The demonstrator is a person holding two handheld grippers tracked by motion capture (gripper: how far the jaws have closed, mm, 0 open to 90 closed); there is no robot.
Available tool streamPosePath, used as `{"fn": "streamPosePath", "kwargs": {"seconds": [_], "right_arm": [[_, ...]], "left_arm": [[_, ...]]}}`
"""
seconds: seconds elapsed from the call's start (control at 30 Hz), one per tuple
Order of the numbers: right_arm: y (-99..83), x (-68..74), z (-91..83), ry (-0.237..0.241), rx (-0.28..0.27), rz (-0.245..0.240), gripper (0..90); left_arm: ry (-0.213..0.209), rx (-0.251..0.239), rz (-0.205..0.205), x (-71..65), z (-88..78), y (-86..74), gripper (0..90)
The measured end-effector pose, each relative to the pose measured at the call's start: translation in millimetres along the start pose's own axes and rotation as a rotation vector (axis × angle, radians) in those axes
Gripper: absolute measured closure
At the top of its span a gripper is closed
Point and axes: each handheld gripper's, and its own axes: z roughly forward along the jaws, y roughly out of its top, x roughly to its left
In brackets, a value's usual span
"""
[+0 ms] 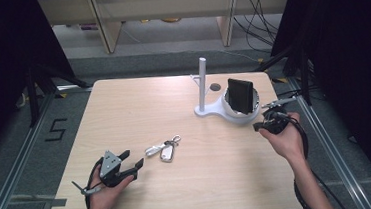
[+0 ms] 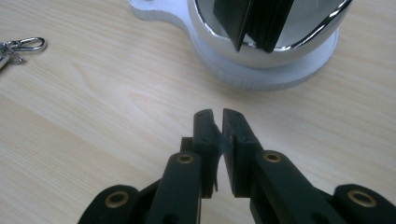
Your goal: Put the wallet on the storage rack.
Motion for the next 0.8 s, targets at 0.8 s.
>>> {"fn": "streamPosePath", "kwargs": {"seconds": [0.8], "right_arm": [[-57.7,29.5,28.4,0.025,-0.052,-0.015,63.3]], "left_arm": [[-0.05,0.046,-0.003,-5.8,5.6,14.9,34.3]]}}
